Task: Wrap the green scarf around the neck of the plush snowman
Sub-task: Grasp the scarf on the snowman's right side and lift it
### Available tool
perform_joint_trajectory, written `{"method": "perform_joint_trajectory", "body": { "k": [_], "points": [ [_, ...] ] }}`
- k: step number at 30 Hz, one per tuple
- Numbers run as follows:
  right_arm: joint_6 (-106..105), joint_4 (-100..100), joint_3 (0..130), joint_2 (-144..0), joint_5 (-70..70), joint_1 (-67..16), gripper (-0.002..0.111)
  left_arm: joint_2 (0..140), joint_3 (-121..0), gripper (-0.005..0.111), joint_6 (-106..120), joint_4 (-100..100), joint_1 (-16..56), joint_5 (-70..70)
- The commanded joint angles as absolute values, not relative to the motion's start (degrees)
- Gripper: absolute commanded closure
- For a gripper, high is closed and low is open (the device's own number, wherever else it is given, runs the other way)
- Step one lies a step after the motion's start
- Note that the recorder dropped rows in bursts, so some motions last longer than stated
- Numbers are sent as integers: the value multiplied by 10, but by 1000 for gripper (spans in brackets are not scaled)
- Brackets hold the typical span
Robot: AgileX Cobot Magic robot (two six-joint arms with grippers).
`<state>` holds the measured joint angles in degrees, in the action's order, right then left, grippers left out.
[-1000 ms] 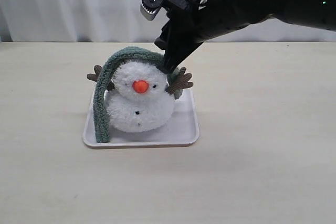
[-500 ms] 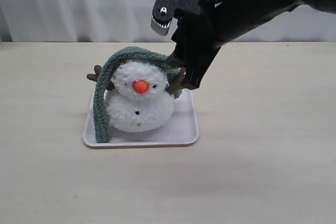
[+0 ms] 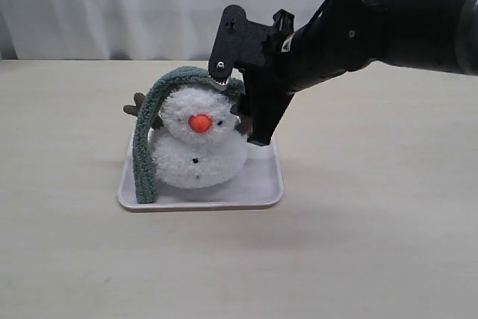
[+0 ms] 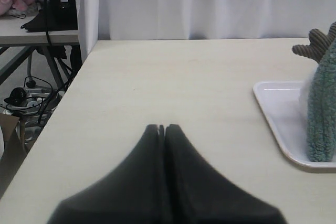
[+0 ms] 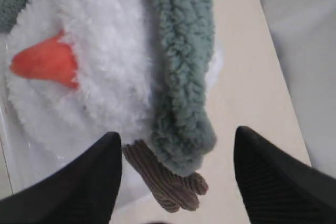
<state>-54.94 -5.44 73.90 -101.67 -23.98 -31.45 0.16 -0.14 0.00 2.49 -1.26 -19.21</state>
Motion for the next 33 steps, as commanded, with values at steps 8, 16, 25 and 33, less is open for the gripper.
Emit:
{"method": "perform_joint_trajectory", "body": {
  "k": [8, 16, 25, 33],
  "points": [
    [-557, -51, 736, -1031, -191, -315, 104, 0, 0, 107, 0, 23, -13, -185],
    [-494, -55, 743, -975, -174, -315, 104, 0, 0, 107, 0, 23, -13, -185],
    [-317, -55, 828, -962, -377, -315, 104, 0, 0, 107, 0, 23, -13, -185],
    [-217, -58, 864, -962, -435, -315, 104, 0, 0, 107, 0, 23, -13, -185]
  ]
}}
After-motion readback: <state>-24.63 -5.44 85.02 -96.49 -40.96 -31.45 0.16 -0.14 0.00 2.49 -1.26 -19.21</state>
